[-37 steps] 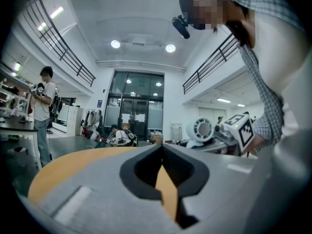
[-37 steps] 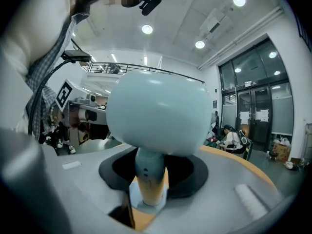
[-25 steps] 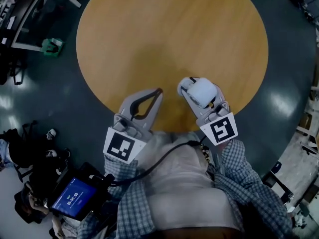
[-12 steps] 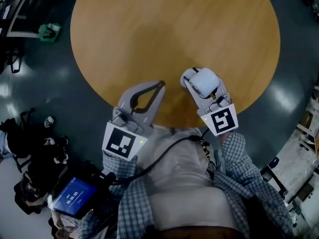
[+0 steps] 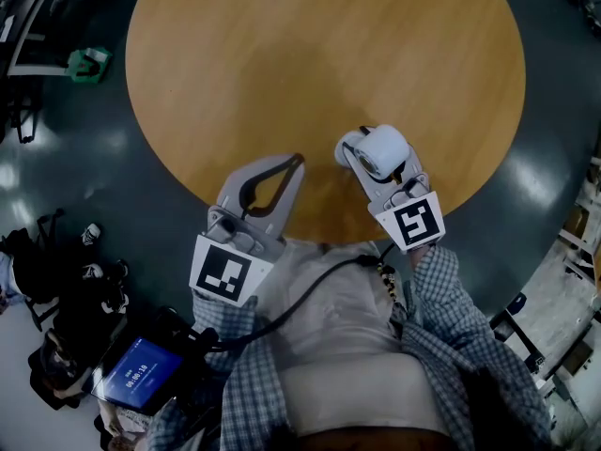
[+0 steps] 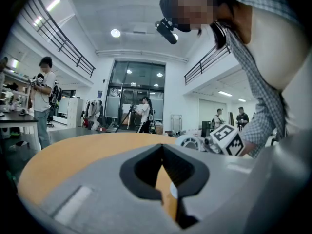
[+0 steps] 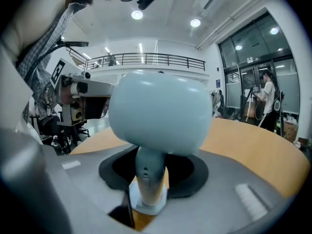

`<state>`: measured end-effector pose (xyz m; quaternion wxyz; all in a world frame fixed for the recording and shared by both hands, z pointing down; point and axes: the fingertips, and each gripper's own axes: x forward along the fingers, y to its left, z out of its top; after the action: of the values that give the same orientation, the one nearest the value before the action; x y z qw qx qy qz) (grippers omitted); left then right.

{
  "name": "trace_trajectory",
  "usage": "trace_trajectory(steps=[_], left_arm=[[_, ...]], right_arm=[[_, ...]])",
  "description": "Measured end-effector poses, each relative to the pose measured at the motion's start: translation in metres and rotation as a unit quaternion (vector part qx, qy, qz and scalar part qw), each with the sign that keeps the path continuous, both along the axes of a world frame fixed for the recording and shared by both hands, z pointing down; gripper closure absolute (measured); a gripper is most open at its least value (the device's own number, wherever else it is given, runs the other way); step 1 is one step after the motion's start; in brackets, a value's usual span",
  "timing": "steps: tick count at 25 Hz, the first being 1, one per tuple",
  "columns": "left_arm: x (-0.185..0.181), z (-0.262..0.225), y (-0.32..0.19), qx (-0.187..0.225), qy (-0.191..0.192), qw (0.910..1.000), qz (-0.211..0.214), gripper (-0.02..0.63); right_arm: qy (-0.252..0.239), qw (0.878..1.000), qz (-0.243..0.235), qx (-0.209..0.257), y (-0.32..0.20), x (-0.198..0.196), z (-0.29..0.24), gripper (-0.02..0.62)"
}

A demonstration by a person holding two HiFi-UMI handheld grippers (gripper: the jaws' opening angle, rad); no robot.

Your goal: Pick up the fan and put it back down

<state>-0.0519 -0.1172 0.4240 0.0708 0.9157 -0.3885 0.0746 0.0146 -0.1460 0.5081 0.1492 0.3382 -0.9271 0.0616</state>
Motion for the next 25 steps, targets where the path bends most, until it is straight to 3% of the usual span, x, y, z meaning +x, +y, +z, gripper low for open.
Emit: trace_trajectory(steps=[4,10,20,25], left_arm=[[-0.001,-0.001,0.000,0.002,-0.001,1.0000,0.001,0.606],[-0.003,0.001,0.001,0.000,-0.002,1.0000,0.000,0.606],[0.001,0.000,0.008,-0.005,0.007,0.9999,0.015,0.606],[0.012,-0.002,0.011,-0.003,0.006,0.9993,0.038,0.606]], right_arm=[[0.003,1.000,-0.010,-0.002,0.002,-0.002,0.003,0.452],[-0.012,1.000,-0.008,-0.023,0.009,-0.007,0.009,0.357],[-0.006,0.999,0.025,-0.037,0.028,0.012,0.017,0.384],[-0.018,0.997,0.068,-0.042,0.043,0.032,0.008,0.390]])
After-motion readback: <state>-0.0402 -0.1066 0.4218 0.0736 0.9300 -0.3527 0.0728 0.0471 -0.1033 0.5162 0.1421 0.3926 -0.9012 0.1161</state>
